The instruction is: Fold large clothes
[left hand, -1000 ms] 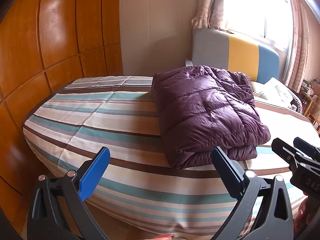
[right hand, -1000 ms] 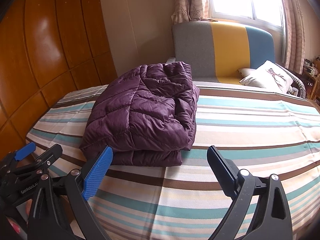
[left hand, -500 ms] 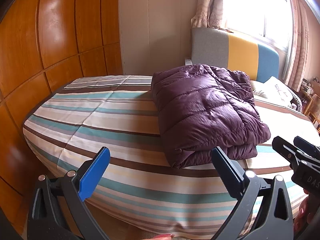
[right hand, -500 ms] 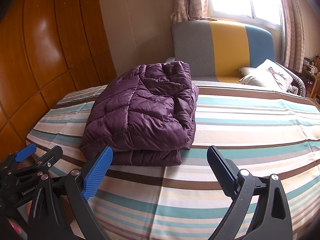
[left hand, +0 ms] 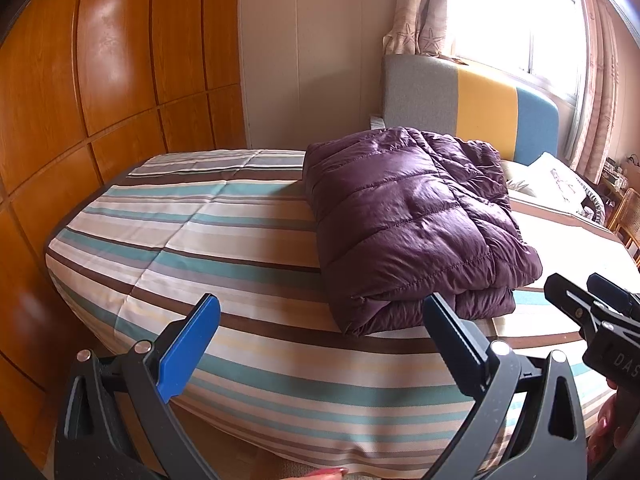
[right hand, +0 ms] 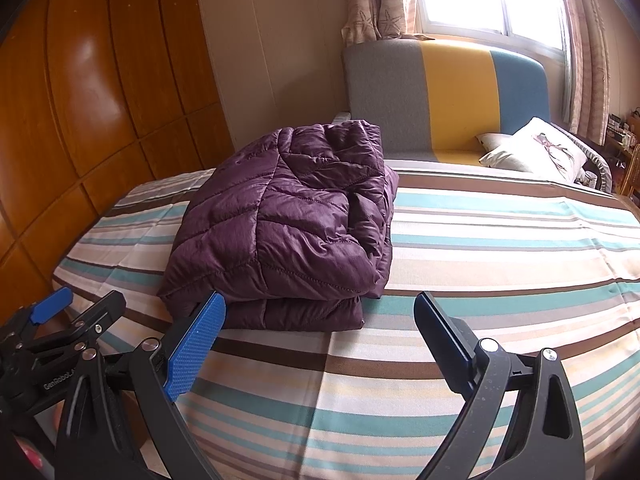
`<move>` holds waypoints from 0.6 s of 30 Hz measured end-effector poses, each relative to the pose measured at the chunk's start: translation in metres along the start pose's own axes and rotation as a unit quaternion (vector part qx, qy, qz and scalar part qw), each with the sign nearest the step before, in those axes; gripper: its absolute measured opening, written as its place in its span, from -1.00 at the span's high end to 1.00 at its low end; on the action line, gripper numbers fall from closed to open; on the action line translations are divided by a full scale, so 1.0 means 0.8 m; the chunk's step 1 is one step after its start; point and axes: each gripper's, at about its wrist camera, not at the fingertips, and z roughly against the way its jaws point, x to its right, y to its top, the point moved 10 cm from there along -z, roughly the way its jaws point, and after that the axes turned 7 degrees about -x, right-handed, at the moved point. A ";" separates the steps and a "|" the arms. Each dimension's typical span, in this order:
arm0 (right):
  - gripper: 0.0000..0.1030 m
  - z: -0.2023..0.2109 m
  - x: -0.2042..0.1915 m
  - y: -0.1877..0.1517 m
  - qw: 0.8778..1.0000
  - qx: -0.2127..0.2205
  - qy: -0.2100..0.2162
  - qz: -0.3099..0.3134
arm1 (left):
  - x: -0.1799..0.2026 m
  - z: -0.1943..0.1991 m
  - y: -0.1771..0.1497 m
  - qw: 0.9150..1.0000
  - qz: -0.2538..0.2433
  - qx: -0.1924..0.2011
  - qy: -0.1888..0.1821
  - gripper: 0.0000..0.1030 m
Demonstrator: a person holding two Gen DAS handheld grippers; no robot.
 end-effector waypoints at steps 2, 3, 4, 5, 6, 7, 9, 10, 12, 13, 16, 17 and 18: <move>-0.84 -0.001 0.000 0.000 1.000 -0.002 0.001 -0.002 | 0.000 0.000 0.000 1.000 -0.001 0.000 0.000 -0.96; -0.84 -0.001 0.000 0.000 1.000 -0.003 0.001 -0.002 | 0.001 0.000 -0.001 1.000 0.000 -0.001 -0.001 -0.96; -0.84 -0.001 0.001 0.000 1.000 -0.002 0.001 -0.003 | 0.001 0.000 -0.001 1.000 0.000 -0.002 -0.002 -0.96; -0.84 -0.001 0.001 0.000 1.000 -0.001 0.001 -0.003 | 0.000 0.000 -0.001 1.000 -0.001 -0.003 -0.002 -0.96; -0.84 -0.001 0.000 0.000 1.000 -0.001 0.001 -0.003 | 0.000 -0.001 -0.002 1.000 -0.001 -0.003 -0.002 -0.96; -0.84 -0.001 0.000 0.000 1.000 -0.001 0.001 -0.002 | 0.000 -0.001 -0.002 1.000 -0.001 -0.004 -0.002 -0.96; -0.84 -0.001 0.000 -0.001 1.000 -0.002 0.003 -0.002 | 0.000 -0.002 -0.002 1.000 -0.001 -0.004 -0.002 -0.96; -0.84 -0.002 0.000 -0.002 1.000 -0.004 0.004 -0.002 | 0.000 -0.002 -0.002 1.000 0.000 -0.005 -0.003 -0.96; -0.84 -0.003 0.001 -0.003 1.000 -0.006 0.005 -0.004 | -0.001 -0.002 -0.002 1.000 0.000 -0.005 -0.003 -0.96; -0.84 -0.004 0.001 -0.004 1.000 -0.008 0.006 -0.005 | -0.001 -0.002 -0.002 1.000 0.000 -0.005 -0.003 -0.96; -0.84 -0.004 0.002 -0.004 1.000 -0.008 0.005 -0.005 | 0.000 -0.002 -0.002 1.000 -0.001 -0.005 -0.003 -0.96; -0.84 -0.004 0.002 -0.004 1.000 -0.008 0.005 -0.005 | 0.000 -0.002 -0.002 1.000 -0.001 -0.005 -0.002 -0.96; -0.84 -0.004 0.002 -0.004 1.000 -0.008 0.005 -0.005 | 0.000 -0.003 -0.002 1.000 -0.002 -0.006 0.000 -0.96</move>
